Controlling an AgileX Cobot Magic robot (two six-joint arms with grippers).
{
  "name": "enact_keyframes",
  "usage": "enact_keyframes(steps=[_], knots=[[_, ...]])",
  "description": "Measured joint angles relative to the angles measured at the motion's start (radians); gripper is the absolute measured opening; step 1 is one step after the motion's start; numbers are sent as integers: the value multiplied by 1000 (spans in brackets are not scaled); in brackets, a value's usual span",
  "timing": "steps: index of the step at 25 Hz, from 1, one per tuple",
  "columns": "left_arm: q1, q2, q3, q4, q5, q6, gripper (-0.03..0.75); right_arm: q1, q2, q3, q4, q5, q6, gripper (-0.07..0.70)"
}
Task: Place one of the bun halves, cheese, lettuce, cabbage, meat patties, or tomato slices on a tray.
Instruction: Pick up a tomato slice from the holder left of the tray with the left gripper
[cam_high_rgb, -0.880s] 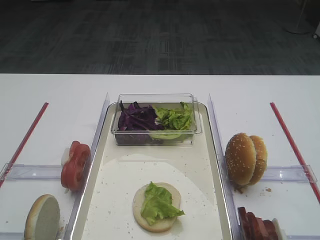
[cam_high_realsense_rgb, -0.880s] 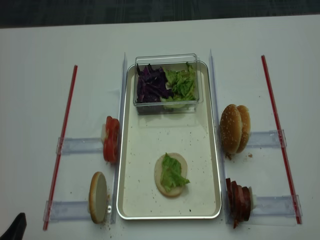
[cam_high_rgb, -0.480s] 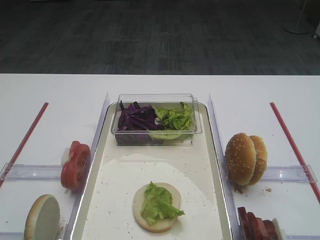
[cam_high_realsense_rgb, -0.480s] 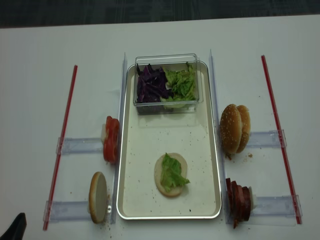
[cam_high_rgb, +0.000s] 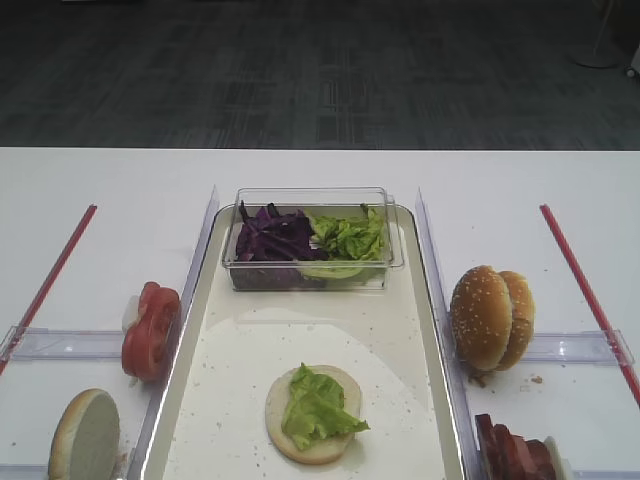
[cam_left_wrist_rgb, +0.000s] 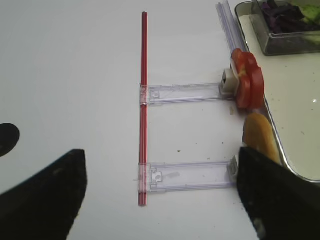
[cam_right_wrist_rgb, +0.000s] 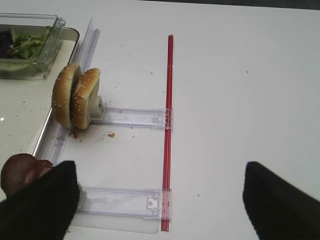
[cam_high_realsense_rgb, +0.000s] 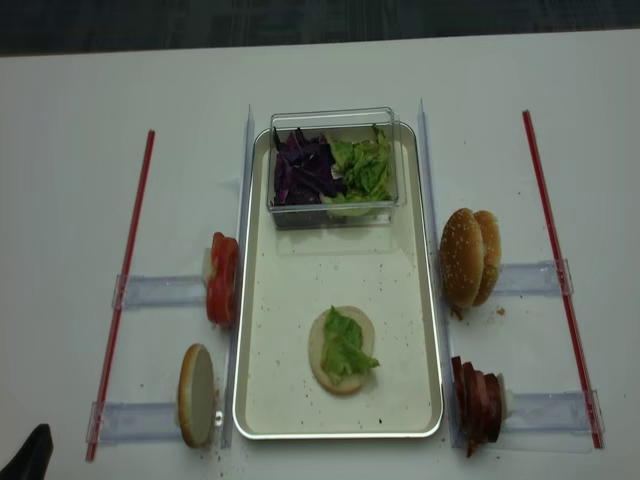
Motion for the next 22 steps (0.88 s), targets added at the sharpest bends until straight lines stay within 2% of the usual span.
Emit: enact_keyframes(steps=[10,22], knots=[[0,133,0,0,0,-6,564,0,0,0,0,0,0,676],[0,162,0,-2,0,-8,564,0,0,0,0,0,0,676]])
